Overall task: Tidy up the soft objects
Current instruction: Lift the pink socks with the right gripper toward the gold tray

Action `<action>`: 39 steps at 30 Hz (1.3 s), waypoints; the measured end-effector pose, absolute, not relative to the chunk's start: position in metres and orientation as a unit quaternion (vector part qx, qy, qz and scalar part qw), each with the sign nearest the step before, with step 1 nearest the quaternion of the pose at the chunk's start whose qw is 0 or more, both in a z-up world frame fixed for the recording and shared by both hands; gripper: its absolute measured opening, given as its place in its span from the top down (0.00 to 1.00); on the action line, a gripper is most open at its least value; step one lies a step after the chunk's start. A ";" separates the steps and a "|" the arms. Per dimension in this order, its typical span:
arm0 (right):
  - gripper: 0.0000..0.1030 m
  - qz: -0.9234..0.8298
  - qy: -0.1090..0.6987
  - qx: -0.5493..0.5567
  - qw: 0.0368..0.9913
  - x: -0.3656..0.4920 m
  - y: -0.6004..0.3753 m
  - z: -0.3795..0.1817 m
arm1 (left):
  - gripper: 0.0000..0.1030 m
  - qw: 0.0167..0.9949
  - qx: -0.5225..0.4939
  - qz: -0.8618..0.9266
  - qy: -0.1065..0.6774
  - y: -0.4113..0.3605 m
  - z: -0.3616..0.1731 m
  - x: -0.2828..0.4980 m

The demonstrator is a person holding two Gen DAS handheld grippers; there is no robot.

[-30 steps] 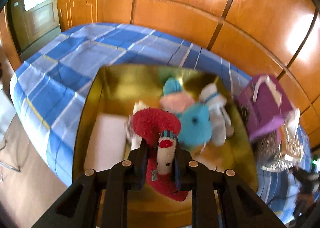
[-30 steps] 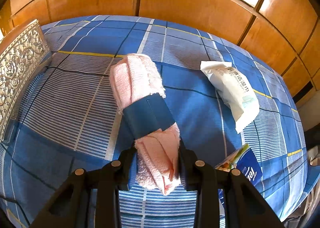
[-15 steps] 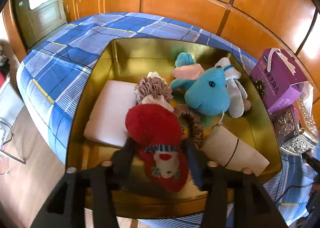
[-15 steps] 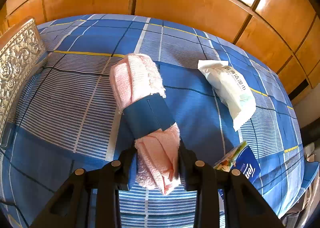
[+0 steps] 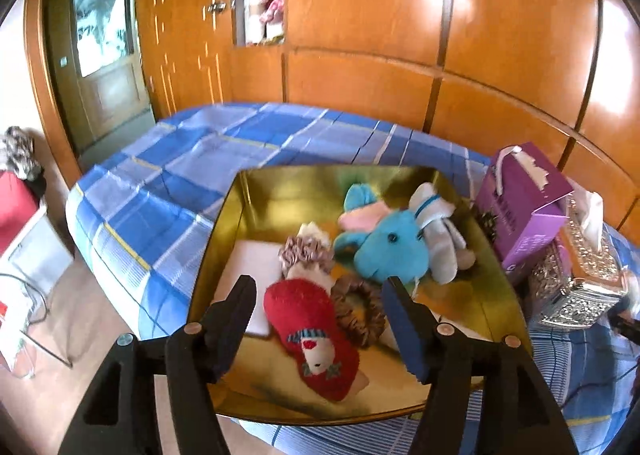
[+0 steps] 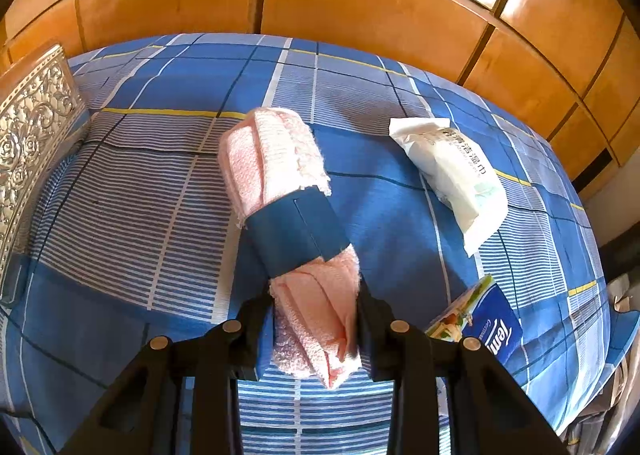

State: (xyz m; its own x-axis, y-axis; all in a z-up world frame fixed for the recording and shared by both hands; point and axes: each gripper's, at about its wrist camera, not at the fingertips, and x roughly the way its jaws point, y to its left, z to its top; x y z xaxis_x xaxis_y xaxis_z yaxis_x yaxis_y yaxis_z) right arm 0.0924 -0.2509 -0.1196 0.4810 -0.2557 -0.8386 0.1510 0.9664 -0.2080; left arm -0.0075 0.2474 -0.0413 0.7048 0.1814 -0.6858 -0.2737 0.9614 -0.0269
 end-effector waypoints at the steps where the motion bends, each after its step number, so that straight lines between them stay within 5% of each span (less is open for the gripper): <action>1: 0.68 -0.119 0.495 -0.052 0.859 0.092 -0.251 -0.120 | 0.36 0.923 -0.061 0.122 0.360 0.246 -0.039 -0.008; 26: 0.69 -0.112 0.545 0.061 0.828 0.131 -0.274 -0.110 | 0.35 0.935 -0.022 0.074 0.347 0.208 -0.033 -0.016; 39: 0.69 -0.042 0.541 0.057 0.838 0.192 -0.217 -0.056 | 0.35 0.932 -0.019 0.069 0.355 0.204 -0.036 -0.014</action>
